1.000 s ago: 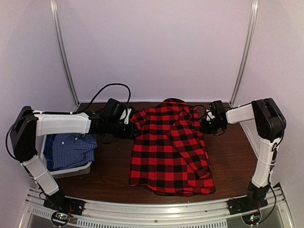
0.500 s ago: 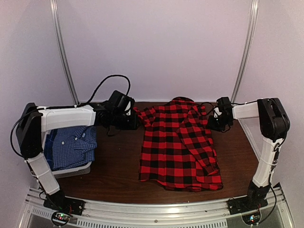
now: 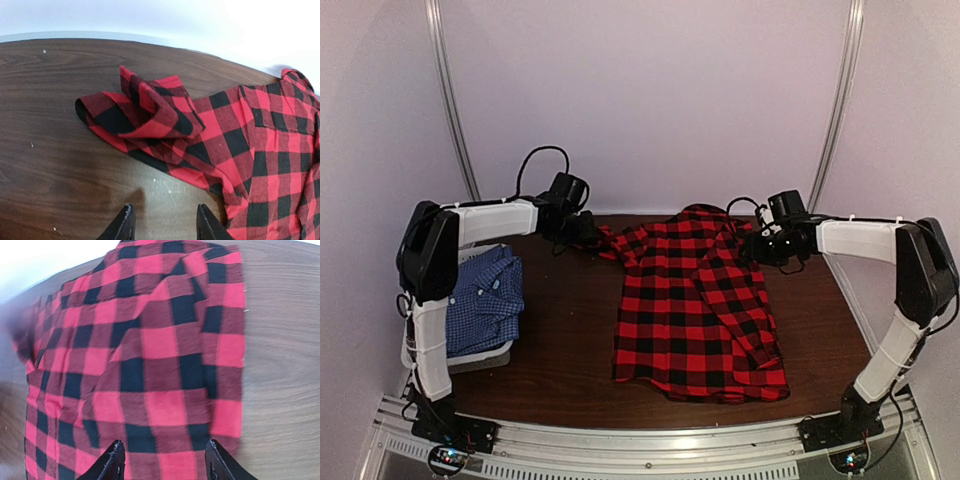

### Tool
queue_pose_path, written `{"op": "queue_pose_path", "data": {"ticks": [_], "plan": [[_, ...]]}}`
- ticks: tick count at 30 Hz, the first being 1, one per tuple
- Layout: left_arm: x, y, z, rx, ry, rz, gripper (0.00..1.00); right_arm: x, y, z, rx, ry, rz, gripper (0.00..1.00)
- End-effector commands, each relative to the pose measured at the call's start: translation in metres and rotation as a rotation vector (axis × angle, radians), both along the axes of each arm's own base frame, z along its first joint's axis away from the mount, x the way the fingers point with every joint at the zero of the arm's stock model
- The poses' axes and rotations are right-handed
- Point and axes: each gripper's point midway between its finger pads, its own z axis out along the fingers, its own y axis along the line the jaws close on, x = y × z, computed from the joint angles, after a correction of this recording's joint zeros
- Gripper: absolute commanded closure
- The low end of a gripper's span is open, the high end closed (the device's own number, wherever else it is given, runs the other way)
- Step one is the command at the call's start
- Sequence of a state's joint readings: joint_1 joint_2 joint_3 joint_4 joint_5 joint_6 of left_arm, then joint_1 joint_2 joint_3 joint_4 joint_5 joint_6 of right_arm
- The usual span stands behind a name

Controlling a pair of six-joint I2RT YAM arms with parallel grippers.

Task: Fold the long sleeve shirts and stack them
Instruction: Move the right arm to the center of the board with the 1/3-folded shirt.

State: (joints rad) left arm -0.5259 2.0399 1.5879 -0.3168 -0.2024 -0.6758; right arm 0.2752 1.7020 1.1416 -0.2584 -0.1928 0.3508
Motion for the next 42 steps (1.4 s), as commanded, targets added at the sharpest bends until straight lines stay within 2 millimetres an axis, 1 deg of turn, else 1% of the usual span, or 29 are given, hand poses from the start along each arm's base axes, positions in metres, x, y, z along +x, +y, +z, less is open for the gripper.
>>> {"op": "queue_pose_path", "data": {"ticks": [1,3,4,5,9,13,16,17,20,21,23,24,26,28,29,33,35,37,42], "plan": [[0.041,-0.003,0.012,0.039,-0.069,0.007,0.56,-0.023,0.024,0.006,-0.016,0.000,0.035,0.43],[0.054,-0.002,0.004,0.083,-0.071,0.008,0.53,-0.032,0.037,0.008,-0.016,-0.005,0.061,0.43],[0.060,-0.002,-0.005,0.100,-0.064,0.003,0.52,-0.037,0.043,0.009,-0.017,-0.006,0.075,0.42],[0.066,-0.002,-0.009,0.114,-0.062,0.000,0.51,-0.042,0.049,0.010,-0.016,-0.008,0.086,0.42],[0.084,0.000,-0.020,0.124,-0.065,-0.021,0.46,-0.058,0.068,0.011,-0.009,-0.011,0.125,0.41],[0.096,0.002,-0.032,0.101,-0.048,-0.043,0.43,-0.071,0.086,0.010,-0.011,-0.012,0.165,0.41],[0.099,-0.005,-0.041,0.074,-0.031,-0.082,0.43,-0.085,0.113,0.007,-0.022,-0.017,0.231,0.40],[0.098,-0.007,-0.047,0.073,-0.019,-0.090,0.43,-0.089,0.122,0.005,-0.031,-0.014,0.250,0.40],[0.094,-0.009,-0.059,0.065,0.007,-0.108,0.47,-0.100,0.144,0.000,-0.062,-0.008,0.296,0.40],[0.093,-0.009,-0.063,0.066,0.015,-0.109,0.50,-0.103,0.151,-0.001,-0.068,-0.007,0.311,0.41],[0.090,-0.010,-0.066,0.062,0.027,-0.116,0.61,-0.109,0.165,-0.003,-0.079,-0.006,0.341,0.41],[0.089,-0.010,-0.067,0.058,0.030,-0.117,0.69,-0.112,0.172,-0.003,-0.082,-0.006,0.355,0.41],[0.086,-0.009,-0.063,0.048,0.029,-0.114,0.80,-0.118,0.184,-0.005,-0.092,-0.005,0.384,0.41],[0.084,-0.009,-0.055,0.036,0.018,-0.113,0.88,-0.126,0.199,-0.007,-0.093,-0.004,0.418,0.41],[0.081,-0.007,-0.054,0.035,0.016,-0.110,0.91,-0.132,0.208,-0.008,-0.097,-0.005,0.443,0.41],[0.075,-0.002,-0.031,0.022,-0.019,-0.088,0.95,-0.150,0.236,-0.018,-0.136,0.003,0.512,0.41],[0.071,0.002,-0.025,0.020,-0.029,-0.078,0.96,-0.158,0.248,-0.025,-0.148,0.013,0.542,0.42],[0.068,0.005,-0.017,0.020,-0.046,-0.069,0.98,-0.161,0.257,-0.031,-0.171,0.009,0.554,0.42],[0.061,0.008,-0.001,0.002,-0.060,-0.060,1.00,-0.180,0.274,-0.054,-0.233,0.040,0.615,0.43]]}}
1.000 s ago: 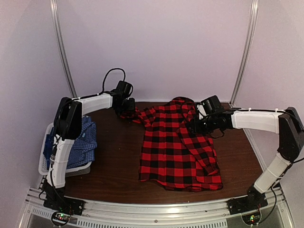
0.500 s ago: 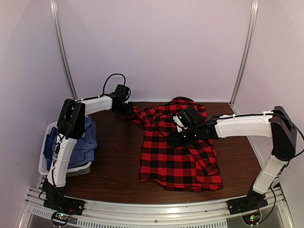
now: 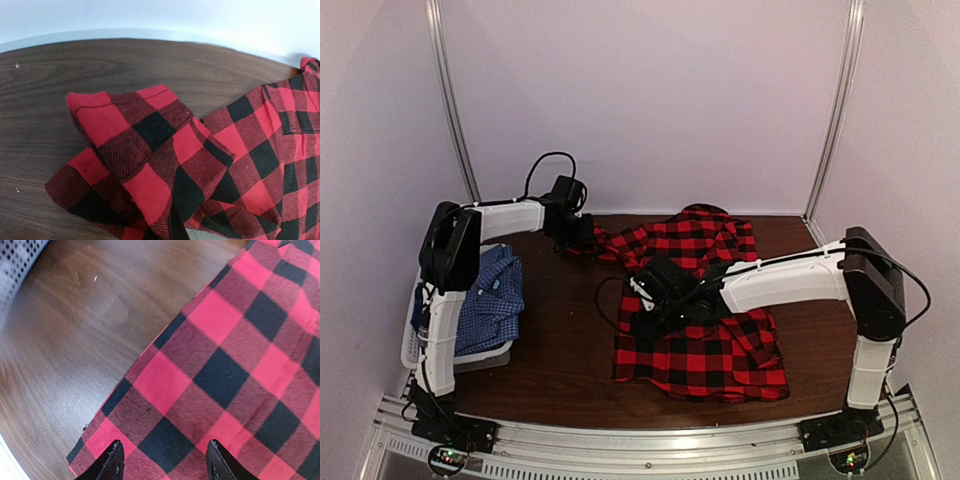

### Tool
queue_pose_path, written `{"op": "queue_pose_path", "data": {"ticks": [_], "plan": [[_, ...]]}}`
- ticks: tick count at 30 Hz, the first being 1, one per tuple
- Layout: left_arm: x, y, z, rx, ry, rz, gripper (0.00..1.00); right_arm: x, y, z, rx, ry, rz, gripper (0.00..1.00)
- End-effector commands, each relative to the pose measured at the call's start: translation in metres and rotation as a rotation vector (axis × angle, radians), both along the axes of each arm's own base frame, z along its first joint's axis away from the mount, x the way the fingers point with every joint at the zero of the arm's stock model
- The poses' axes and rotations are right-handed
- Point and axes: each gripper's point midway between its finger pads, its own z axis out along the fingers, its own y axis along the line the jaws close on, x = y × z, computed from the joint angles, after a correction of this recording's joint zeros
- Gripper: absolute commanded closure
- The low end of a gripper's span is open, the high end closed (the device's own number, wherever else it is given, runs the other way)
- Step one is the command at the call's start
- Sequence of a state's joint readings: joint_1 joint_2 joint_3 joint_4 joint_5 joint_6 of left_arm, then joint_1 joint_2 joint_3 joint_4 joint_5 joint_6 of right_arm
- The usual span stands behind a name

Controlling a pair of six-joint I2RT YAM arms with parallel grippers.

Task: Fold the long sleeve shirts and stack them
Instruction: Move the right arm to the center of the board with the 1/3-folded shirt, then pick up the sleeve from the center of the board.

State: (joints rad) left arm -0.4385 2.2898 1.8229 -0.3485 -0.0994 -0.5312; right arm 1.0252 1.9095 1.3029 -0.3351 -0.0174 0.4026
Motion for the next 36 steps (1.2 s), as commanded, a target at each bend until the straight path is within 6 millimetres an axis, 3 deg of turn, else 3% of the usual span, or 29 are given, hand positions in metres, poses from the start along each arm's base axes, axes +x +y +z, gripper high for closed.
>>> {"op": "queue_pose_path", "data": {"ticks": [1,15,20,24,29,33,36], "plan": [[0.005,0.000,0.053,-0.065,-0.113,0.026,1.00,-0.011,0.006,-0.017,-0.091,-0.010,0.031,0.43],[0.010,-0.001,0.083,-0.067,-0.181,0.010,1.00,-0.082,0.017,-0.066,-0.249,0.059,0.217,0.46],[0.011,-0.003,0.096,-0.069,-0.203,-0.002,1.00,-0.114,0.028,-0.072,-0.243,0.113,0.308,0.47],[0.013,-0.005,0.109,-0.077,-0.226,-0.013,1.00,-0.128,0.043,-0.069,-0.185,0.158,0.345,0.47],[0.011,-0.012,0.125,-0.104,-0.251,-0.055,1.00,-0.117,0.051,-0.051,-0.146,0.123,0.301,0.47],[0.006,-0.017,0.146,-0.140,-0.280,-0.087,1.00,-0.091,0.053,-0.009,-0.056,0.057,0.226,0.47],[-0.003,-0.027,0.164,-0.193,-0.300,-0.137,1.00,-0.062,0.044,0.036,0.041,-0.011,0.141,0.46]]}}
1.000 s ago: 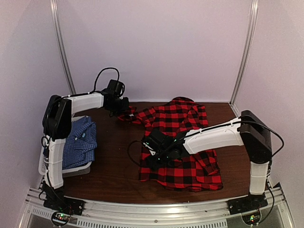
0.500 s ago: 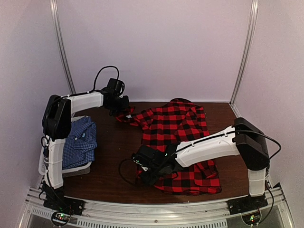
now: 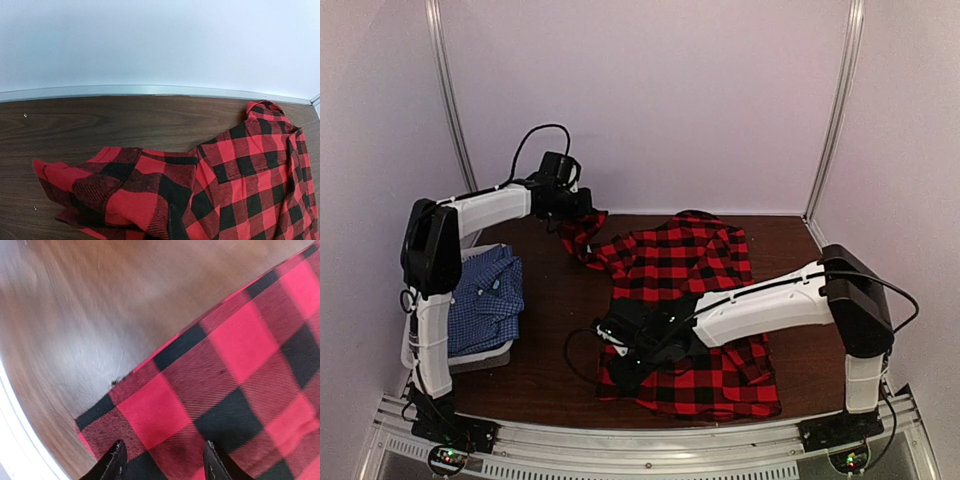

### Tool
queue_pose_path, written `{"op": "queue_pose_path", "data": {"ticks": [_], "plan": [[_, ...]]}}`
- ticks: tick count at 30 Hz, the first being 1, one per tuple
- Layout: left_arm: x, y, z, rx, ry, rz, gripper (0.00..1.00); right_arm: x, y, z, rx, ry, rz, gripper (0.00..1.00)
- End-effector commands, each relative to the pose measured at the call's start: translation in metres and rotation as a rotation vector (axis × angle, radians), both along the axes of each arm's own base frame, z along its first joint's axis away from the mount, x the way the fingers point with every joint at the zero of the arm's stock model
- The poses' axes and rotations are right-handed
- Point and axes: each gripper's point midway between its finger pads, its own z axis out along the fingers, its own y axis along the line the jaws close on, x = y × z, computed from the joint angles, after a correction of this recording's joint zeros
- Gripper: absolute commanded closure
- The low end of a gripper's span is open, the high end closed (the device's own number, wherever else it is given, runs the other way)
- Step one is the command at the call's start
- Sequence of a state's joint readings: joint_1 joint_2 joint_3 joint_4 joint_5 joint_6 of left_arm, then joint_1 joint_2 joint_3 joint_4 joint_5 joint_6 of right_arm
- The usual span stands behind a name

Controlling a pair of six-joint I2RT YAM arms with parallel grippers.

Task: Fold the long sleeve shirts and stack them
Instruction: Pick up the sleeve from the center of the board.

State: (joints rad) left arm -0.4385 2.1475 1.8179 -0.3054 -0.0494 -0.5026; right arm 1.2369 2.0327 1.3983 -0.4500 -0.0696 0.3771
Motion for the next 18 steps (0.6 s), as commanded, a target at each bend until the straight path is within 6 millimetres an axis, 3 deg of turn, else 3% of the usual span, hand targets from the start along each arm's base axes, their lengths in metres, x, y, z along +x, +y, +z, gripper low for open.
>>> {"op": "queue_pose_path", "data": {"ticks": [1,5,10,18], "plan": [[-0.008,-0.021,0.082,-0.124,-0.153,-0.100,1.00,0.050,-0.010,0.087,0.197,-0.104,-0.155,0.45],[-0.028,-0.042,0.111,-0.200,-0.200,-0.191,1.00,0.093,-0.043,0.133,0.325,-0.176,-0.296,0.44],[-0.066,-0.072,0.132,-0.273,-0.234,-0.375,1.00,0.130,-0.086,0.170,0.457,-0.249,-0.412,0.41],[-0.131,-0.111,0.152,-0.367,-0.263,-0.617,1.00,0.158,-0.131,0.191,0.533,-0.309,-0.504,0.39]]}}
